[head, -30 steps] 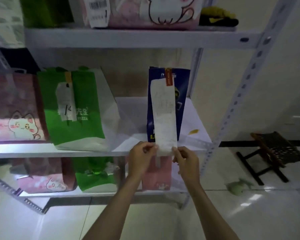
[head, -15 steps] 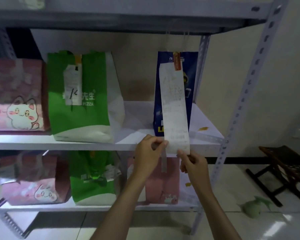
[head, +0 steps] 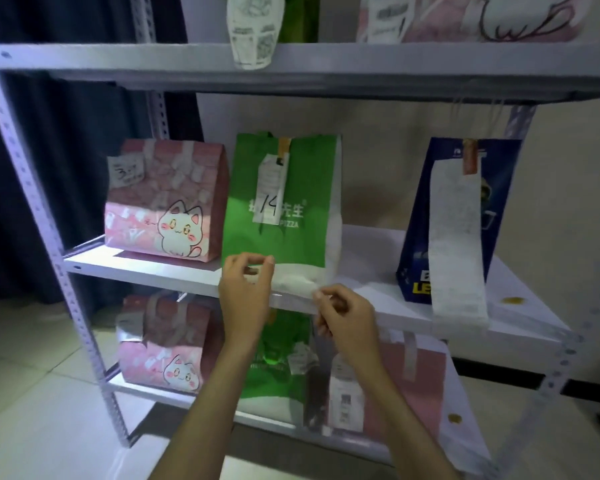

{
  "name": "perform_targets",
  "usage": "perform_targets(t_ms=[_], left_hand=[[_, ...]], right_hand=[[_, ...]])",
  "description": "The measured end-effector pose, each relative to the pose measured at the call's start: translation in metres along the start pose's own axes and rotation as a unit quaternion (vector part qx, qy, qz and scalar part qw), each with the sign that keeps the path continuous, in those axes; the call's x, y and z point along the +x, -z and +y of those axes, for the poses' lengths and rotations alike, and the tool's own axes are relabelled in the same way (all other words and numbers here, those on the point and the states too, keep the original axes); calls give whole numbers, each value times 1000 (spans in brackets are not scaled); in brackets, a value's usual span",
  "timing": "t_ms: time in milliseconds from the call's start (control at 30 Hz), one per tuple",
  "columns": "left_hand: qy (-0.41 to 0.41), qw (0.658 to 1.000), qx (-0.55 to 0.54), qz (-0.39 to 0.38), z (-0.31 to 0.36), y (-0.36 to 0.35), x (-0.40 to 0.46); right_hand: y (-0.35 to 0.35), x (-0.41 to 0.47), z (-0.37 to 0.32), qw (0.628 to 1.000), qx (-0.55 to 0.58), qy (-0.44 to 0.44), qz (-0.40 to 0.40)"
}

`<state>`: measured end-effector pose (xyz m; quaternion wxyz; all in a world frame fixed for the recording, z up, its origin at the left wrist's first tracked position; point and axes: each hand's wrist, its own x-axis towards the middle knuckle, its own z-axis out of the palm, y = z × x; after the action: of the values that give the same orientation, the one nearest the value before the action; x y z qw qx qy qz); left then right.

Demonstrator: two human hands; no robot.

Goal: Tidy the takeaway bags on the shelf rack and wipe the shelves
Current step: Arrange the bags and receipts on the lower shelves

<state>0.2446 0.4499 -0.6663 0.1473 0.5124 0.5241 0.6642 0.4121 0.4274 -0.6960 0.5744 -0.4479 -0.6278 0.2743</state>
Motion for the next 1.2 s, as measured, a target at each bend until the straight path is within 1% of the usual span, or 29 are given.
perform_targets(t_ms=[67,100,200,333,433,533,600,700,800,900,1067,1200], left_hand=[[12,998,16,51,-14,15,18],[15,998,23,57,-21,20,27],[17,999,16,23,-39,26,49],[-18,1000,10,-9,-41,21,64],[-43,999,1,4,-24,15,79],[-64,997,8,37,-6,4,92],[-87,994,11,58,-1,-5,95],[-110,992,9,59,3,-18,96],[-104,993,43,43,6,-28,93],[-97,991,76,54,7,-32,90],[-99,989,85,74,7,-32,88],[-110,988,88,66,1,-25,84]], right_hand=[[-16,9,-1,1000,-20,14,15],[-21,13,0,999,-28,15,24],[-27,19,5,998,-19,-1,56],[-28,21,11,997,-9,-16,76],[-29,21,13,997,-13,-16,80],[-28,23,13,995,9,-27,94],[-28,24,12,995,13,-31,94],[-28,23,13,996,9,-24,87],[-28,22,14,996,-2,-16,85],[-28,22,15,996,-14,-13,85],[-29,21,14,996,-17,-12,86],[-31,19,15,996,-29,-7,83]])
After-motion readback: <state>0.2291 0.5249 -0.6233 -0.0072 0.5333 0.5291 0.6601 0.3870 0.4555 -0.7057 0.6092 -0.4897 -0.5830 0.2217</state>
